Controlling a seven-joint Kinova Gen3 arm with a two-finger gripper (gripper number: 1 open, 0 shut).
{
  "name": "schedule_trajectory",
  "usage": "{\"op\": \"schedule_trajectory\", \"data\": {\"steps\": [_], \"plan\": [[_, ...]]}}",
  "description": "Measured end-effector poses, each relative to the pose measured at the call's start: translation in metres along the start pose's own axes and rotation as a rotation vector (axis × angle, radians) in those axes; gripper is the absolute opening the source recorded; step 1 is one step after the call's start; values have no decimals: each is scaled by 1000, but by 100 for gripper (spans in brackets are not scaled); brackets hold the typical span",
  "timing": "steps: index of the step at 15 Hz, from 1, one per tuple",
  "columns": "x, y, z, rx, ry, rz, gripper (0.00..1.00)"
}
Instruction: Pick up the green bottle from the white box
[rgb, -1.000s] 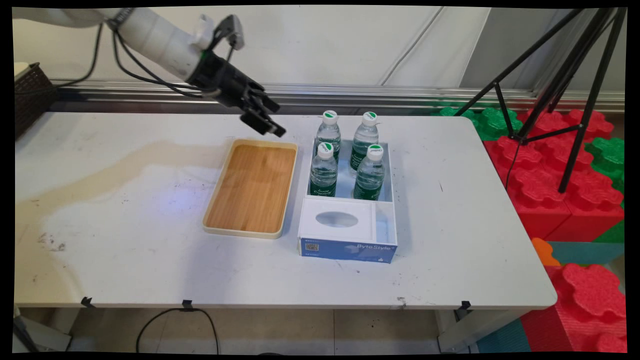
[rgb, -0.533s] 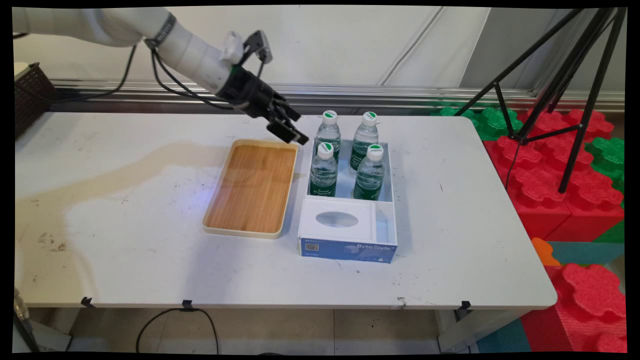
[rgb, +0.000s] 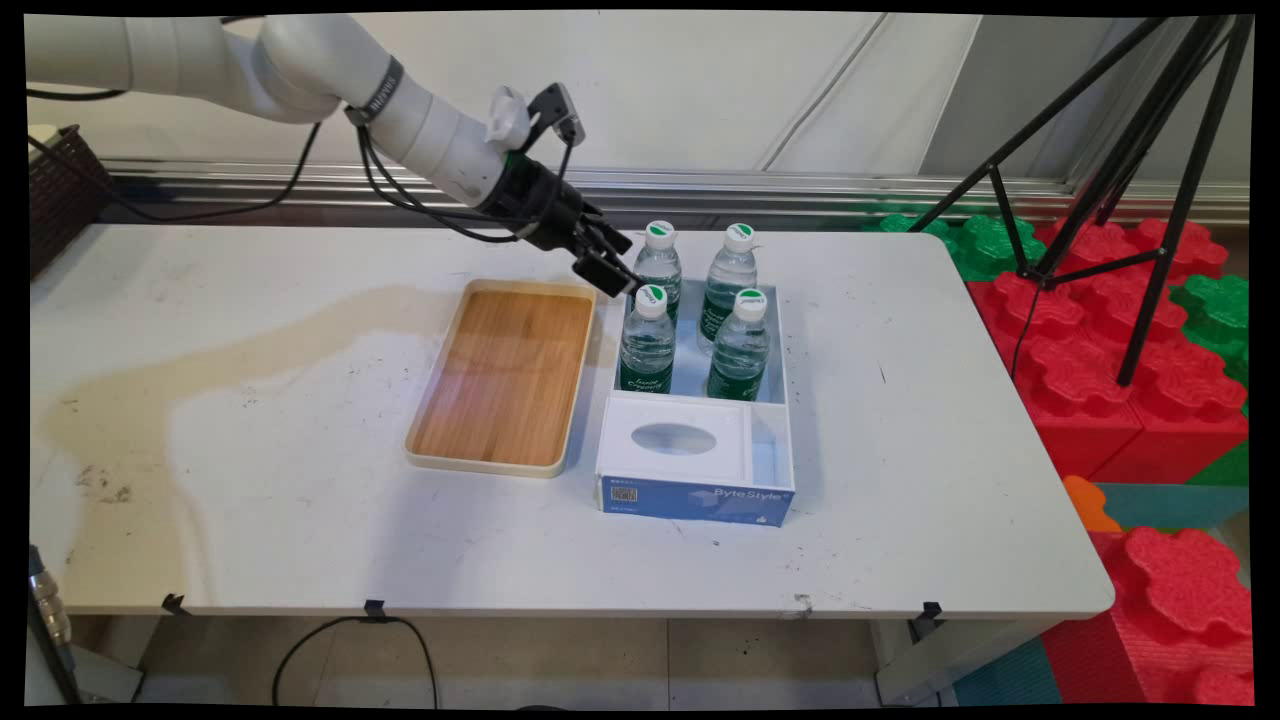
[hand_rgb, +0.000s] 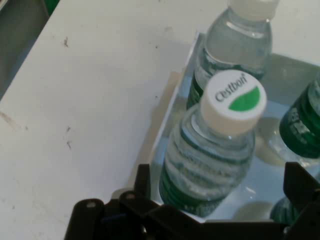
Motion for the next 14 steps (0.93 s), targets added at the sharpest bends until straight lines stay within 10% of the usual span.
{"op": "schedule_trajectory", "data": {"steps": [11, 12, 14], "plan": [[4, -4, 34, 7, 20, -8, 100], [4, -4, 35, 6, 21, -8, 0], [4, -4, 38, 1, 24, -8, 0]]}}
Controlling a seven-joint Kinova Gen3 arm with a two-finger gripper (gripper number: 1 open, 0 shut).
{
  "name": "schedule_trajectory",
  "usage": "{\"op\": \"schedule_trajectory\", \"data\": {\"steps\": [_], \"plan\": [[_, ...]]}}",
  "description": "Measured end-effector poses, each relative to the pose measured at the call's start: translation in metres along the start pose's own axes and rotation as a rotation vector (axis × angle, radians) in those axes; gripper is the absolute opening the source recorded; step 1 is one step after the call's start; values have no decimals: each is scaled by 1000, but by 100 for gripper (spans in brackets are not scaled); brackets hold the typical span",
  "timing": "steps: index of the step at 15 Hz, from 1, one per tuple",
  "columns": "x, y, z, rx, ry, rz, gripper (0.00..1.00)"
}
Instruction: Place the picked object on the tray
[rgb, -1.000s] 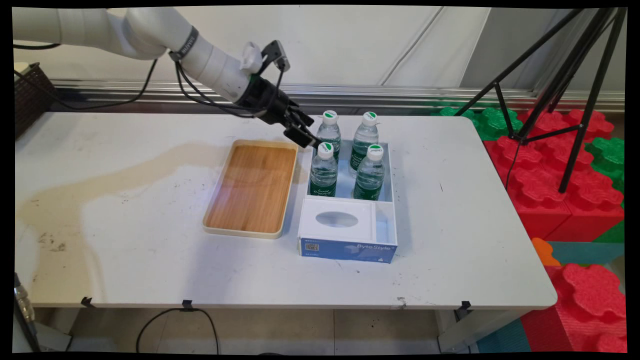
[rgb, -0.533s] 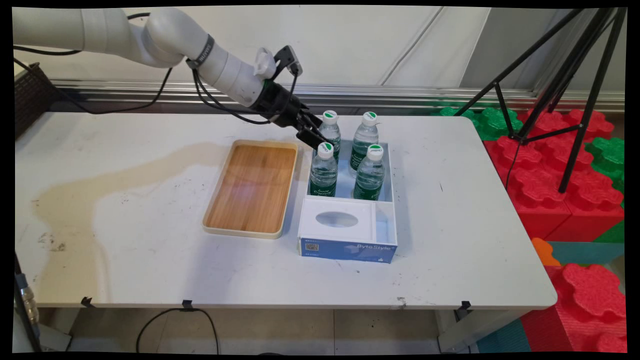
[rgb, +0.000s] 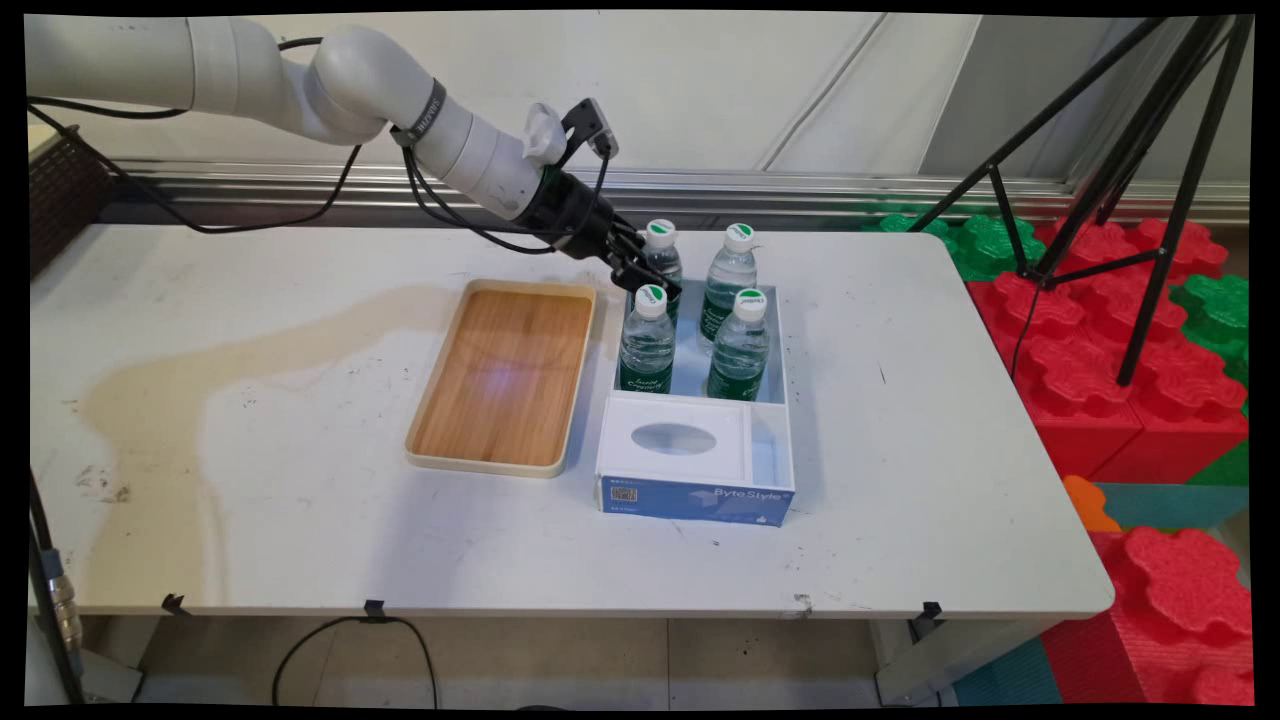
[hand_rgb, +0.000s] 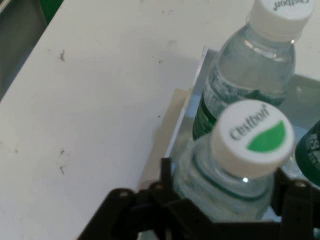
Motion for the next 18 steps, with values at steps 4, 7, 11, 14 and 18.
{"op": "schedule_trajectory", "data": {"steps": [4, 7, 11, 14, 18], "plan": [[0, 1, 0, -6, 3, -3, 0], [4, 0, -5, -9, 11, 3, 0], [25, -9, -29, -8, 31, 15, 0], [43, -16, -55, -1, 47, 9, 0], [64, -16, -104, -2, 73, -43, 0]]}}
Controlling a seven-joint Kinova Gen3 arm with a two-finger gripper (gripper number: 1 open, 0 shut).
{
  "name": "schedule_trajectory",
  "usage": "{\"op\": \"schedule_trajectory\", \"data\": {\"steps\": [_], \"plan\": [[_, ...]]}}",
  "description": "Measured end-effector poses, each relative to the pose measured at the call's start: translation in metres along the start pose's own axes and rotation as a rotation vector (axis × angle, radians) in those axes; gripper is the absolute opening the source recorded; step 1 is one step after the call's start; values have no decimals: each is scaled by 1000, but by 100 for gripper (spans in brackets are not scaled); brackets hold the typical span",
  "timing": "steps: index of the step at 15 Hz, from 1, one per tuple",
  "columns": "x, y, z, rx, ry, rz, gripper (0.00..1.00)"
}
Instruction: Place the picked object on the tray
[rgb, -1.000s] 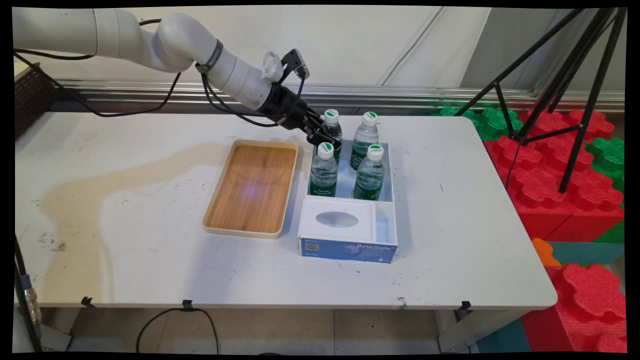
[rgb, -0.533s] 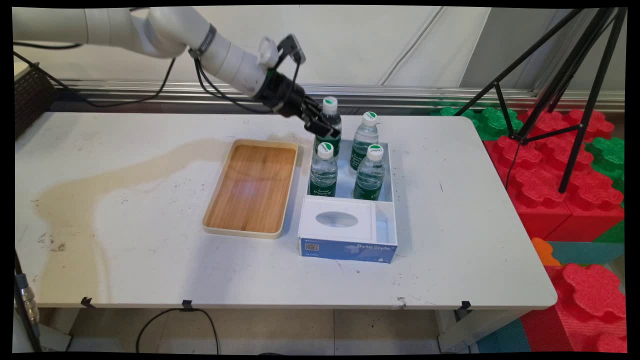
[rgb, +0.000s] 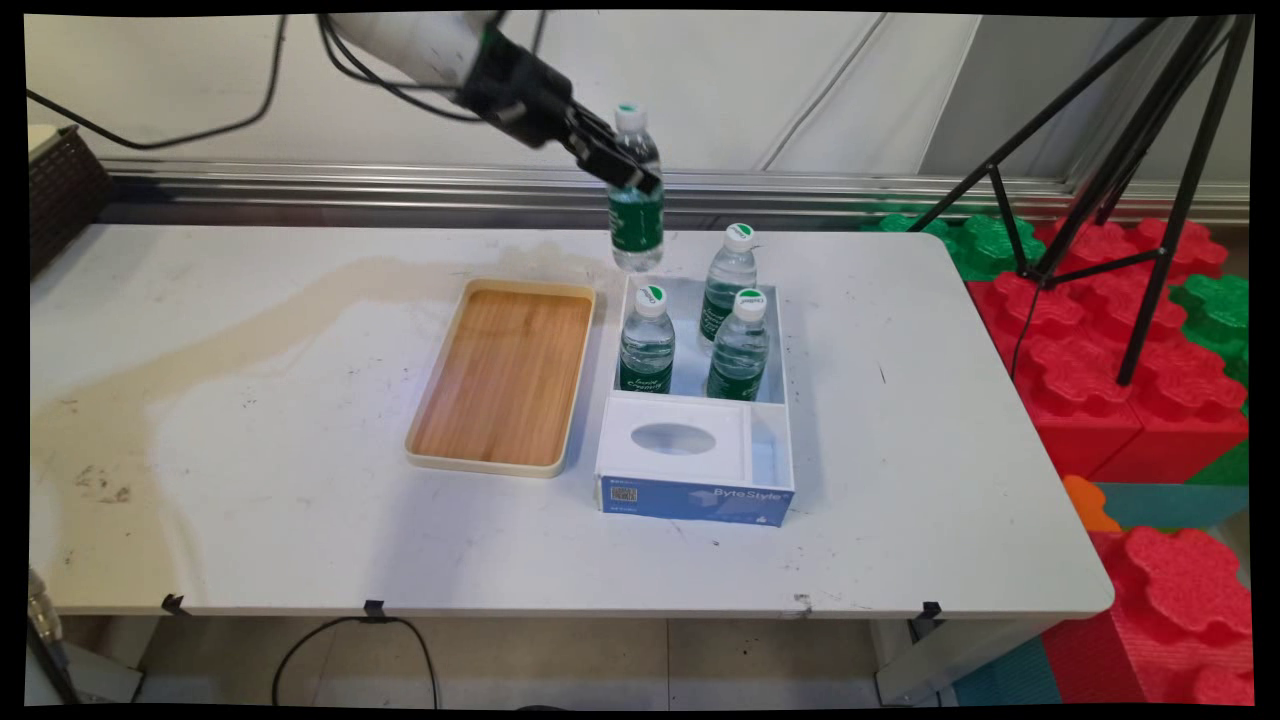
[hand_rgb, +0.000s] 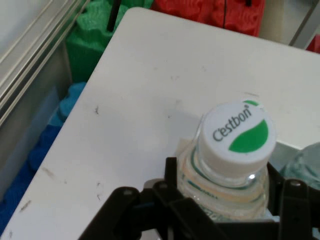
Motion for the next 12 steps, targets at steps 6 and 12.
{"op": "schedule_trajectory", "data": {"steps": [6, 12], "plan": [[3, 9, -67, -49, -14, 11, 0], [-34, 30, -112, -120, -37, 71, 0]]}}
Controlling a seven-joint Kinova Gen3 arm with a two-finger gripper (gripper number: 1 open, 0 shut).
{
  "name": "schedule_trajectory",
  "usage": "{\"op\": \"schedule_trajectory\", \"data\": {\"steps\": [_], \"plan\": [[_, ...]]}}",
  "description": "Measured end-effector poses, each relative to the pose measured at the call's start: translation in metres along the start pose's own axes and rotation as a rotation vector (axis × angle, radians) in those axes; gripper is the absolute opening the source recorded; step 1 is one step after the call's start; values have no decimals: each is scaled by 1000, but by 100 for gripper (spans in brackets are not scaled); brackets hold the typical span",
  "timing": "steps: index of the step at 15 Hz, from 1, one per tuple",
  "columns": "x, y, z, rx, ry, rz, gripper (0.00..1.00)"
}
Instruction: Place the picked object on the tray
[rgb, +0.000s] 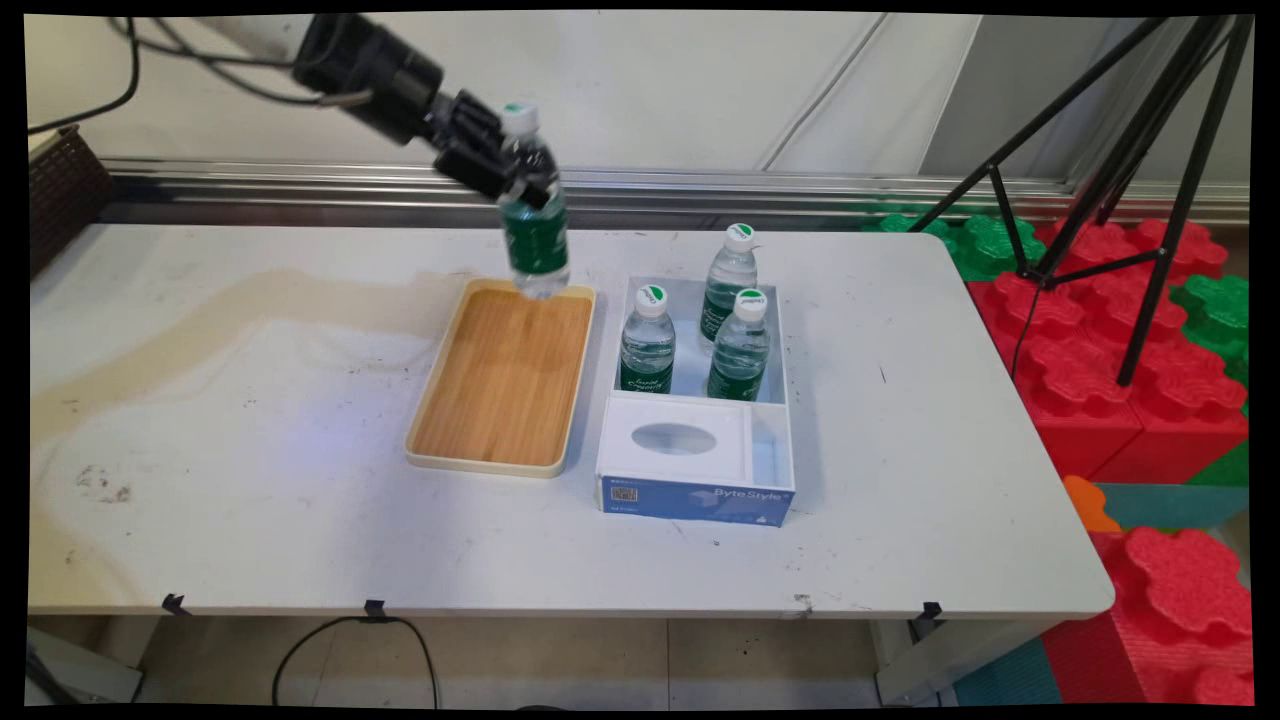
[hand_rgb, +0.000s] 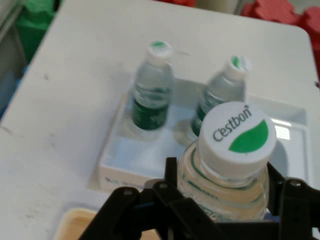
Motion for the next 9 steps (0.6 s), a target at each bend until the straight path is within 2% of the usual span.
{"op": "schedule_trajectory", "data": {"steps": [5, 9], "plan": [[-47, 32, -1, -63, -29, 41, 0], [-75, 44, 7, -75, -52, 72, 0]]}}
